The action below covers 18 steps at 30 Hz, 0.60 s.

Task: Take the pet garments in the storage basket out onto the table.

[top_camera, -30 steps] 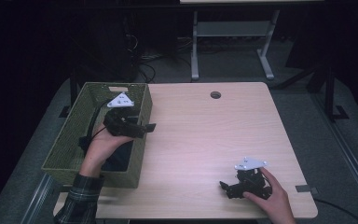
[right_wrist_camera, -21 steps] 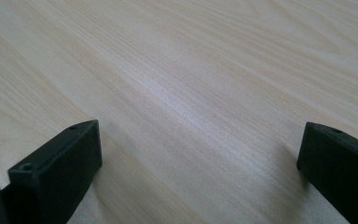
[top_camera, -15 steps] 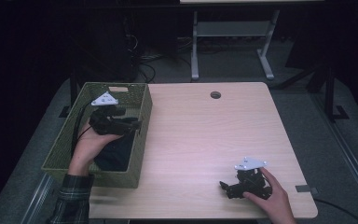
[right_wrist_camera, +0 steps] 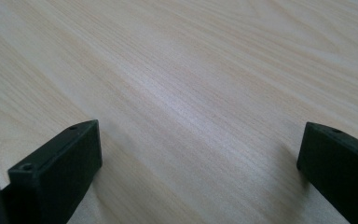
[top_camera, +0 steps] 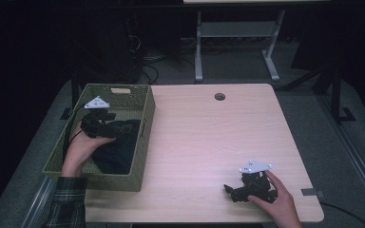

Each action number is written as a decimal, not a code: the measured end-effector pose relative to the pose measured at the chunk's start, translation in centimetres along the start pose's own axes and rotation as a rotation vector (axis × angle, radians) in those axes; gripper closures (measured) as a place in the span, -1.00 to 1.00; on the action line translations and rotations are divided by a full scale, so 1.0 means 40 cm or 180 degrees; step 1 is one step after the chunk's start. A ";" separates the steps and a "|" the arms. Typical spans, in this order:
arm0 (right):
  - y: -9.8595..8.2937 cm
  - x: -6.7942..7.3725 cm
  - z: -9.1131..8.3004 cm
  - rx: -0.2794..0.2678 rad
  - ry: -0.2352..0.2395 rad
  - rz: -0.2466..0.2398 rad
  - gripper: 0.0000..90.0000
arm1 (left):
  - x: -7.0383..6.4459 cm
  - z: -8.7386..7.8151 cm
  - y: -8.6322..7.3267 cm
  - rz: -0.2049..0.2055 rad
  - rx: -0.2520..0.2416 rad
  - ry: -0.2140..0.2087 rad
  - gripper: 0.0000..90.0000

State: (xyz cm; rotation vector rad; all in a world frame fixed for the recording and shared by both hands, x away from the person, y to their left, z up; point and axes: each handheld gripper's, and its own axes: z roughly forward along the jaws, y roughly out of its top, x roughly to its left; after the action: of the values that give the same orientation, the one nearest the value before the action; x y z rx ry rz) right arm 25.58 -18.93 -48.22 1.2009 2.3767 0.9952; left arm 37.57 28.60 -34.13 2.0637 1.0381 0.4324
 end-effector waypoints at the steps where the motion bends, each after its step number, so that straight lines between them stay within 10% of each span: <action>1: 0.000 0.000 0.000 0.0000 0.0000 0.0000 -1.00 | 0.000 0.000 0.000 0.0000 0.0000 0.0000 -0.69; 18: 0.000 0.000 0.000 0.0000 0.0000 -0.0001 -1.00 | 0.056 0.065 -0.075 -0.0128 0.0548 0.0089 -0.69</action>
State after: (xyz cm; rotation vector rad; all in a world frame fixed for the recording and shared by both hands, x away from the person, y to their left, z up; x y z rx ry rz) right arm 25.59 -18.93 -48.22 1.2006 2.3766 0.9952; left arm 38.89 30.20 -38.17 2.1892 1.1668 0.3633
